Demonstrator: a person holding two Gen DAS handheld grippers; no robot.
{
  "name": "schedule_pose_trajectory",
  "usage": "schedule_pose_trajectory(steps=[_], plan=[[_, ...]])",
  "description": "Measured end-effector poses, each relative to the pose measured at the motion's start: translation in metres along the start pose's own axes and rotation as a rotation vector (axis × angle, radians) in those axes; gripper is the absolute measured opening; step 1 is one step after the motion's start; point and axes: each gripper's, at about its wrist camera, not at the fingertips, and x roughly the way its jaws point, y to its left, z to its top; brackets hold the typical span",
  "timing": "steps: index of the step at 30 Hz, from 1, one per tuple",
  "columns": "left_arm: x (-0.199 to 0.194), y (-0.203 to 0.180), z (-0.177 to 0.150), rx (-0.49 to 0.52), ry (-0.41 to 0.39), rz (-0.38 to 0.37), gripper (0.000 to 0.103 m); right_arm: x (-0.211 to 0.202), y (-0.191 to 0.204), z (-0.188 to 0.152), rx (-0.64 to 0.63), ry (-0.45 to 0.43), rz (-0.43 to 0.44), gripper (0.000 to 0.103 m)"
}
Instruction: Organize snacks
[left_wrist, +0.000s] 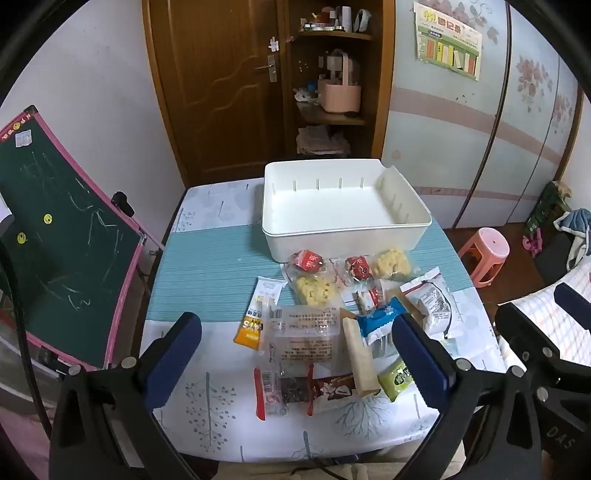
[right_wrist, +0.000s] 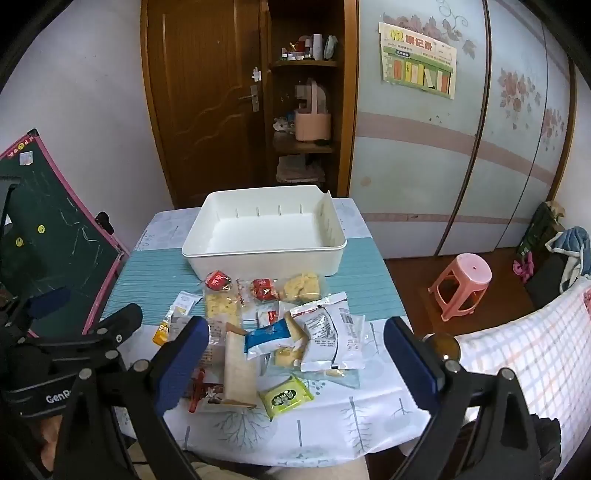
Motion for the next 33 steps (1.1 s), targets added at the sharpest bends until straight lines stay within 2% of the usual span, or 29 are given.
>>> schedule_pose_trajectory(steps=[2, 9, 20, 27, 33], plan=[[0.0, 0.0, 0.001, -0.004, -0.003, -0.007, 0.102, -0.003, 0.0, 0.0, 0.0, -0.009, -0.006, 0.096], [0.004, 0.003, 0.007, -0.011, 0.011, -0.017, 0.102, 0.008, -0.002, -0.001, 0.031, 0.039, 0.01, 0.096], [-0.001, 0.001, 0.003, -0.003, -0.016, -0.016, 0.102, 0.003, 0.001, -0.001, 0.027, 0.028, 0.004, 0.096], [-0.003, 0.0, 0.003, -0.007, -0.022, -0.021, 0.101, -0.005, 0.007, -0.002, 0.003, 0.001, -0.045, 0.096], [-0.006, -0.001, 0.002, -0.013, -0.027, -0.03, 0.101, -0.007, 0.004, -0.001, 0.016, -0.002, -0.016, 0.096]])
